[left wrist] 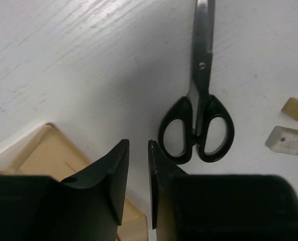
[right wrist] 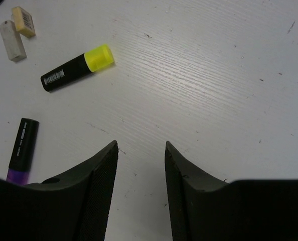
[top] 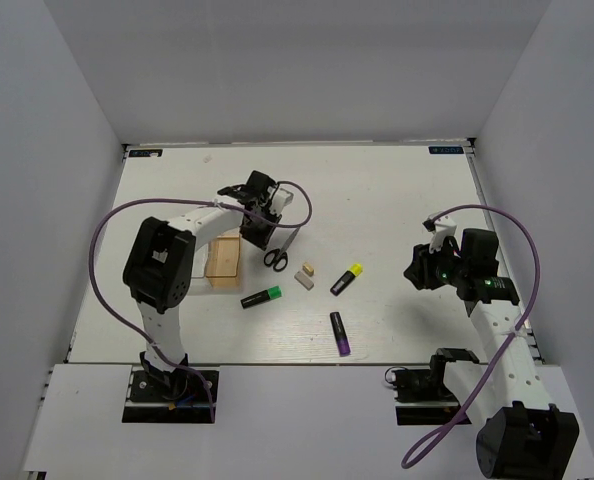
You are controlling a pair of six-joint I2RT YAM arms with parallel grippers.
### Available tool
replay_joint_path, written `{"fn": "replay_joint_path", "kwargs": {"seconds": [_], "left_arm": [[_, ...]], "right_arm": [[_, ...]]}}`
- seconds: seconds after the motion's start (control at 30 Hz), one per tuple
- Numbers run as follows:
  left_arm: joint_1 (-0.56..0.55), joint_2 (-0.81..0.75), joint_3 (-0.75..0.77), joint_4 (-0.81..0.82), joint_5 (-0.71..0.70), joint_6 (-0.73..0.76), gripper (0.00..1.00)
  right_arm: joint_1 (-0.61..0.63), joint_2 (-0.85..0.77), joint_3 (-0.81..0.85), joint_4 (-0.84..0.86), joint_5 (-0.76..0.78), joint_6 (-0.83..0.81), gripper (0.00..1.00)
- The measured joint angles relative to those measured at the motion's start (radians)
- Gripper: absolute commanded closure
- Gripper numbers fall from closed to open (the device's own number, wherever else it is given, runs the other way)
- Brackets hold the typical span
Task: Sort the stationery into containers
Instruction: Grab a piece of stationery with the left arm
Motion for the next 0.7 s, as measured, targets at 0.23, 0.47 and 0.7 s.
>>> {"fn": "replay_joint_path", "kwargs": {"seconds": [0.23, 0.47, 0.7], "left_arm": [[0.024, 0.007, 0.003, 0.0, 0.033, 0.004, 0.65], [0.024, 0.016, 0.003, 0.007, 0.087, 0.003, 0.65], [0.019, 0.016, -0.002, 0.012, 0.102, 0.004, 0.62]], "right_arm": [[0.0, 0.004, 0.0, 0.0, 0.0, -0.001, 0.53], [0.0, 0.02, 0.0, 0.0, 0.003, -0.003, 0.51], [0.0, 0.023, 0.0, 0.0, 0.003, -0.003, 0.51]]}}
